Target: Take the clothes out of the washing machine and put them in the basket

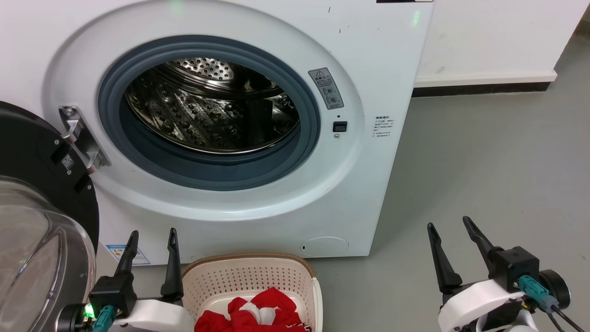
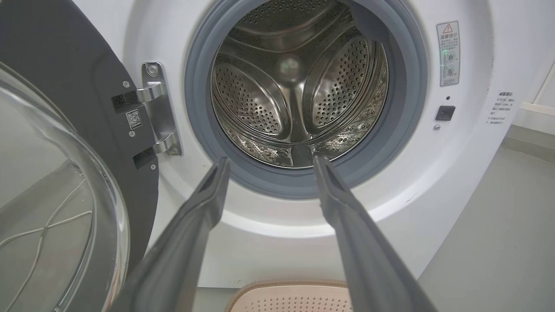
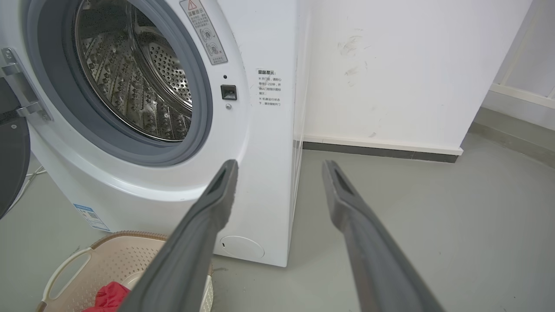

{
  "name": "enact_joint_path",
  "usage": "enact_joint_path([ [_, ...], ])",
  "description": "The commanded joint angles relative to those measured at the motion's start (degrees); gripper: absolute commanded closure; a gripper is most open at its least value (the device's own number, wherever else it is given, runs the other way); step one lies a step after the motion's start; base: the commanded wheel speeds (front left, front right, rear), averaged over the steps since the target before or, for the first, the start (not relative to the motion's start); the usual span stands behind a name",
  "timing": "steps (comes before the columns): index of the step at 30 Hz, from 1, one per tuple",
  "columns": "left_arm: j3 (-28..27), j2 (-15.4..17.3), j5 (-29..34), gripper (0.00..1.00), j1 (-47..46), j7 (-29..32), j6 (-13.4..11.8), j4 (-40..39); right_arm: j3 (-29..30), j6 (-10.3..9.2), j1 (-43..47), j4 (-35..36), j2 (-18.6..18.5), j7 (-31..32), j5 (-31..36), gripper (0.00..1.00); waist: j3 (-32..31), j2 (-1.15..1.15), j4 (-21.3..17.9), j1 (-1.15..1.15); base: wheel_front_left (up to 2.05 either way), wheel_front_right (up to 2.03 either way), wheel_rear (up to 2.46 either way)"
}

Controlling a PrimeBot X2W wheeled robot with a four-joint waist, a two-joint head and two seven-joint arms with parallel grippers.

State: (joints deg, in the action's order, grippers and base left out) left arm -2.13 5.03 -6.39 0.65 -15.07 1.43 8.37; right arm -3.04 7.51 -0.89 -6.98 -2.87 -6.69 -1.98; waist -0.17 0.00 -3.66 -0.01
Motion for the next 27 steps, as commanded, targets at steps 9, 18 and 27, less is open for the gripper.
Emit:
enact_joint_path([
  [9,-0.7,-0.5,-3.1,1.00,-0.1,1.6,0.2,2.3,-0.2,0.00,0.6,-1.4,0.0,0.1,-3.9,1.00,0.0,0.00,0.1,0.01,0.00,0.00,0.00],
  [18,-1.1,-0.7,-13.6,1.00,-0.9,4.0,0.9,2.5,0.4,0.00,-0.3,-2.2,-0.7,1.3,-15.5,1.00,0.0,0.00,0.3,0.01,0.00,0.00,0.00],
  [27,-1.3,-0.9,-22.8,1.00,-1.5,6.0,1.6,2.7,0.9,-0.01,-1.1,-2.8,-1.2,2.3,-25.6,1.00,0.1,0.00,0.6,0.01,0.00,0.00,0.00],
])
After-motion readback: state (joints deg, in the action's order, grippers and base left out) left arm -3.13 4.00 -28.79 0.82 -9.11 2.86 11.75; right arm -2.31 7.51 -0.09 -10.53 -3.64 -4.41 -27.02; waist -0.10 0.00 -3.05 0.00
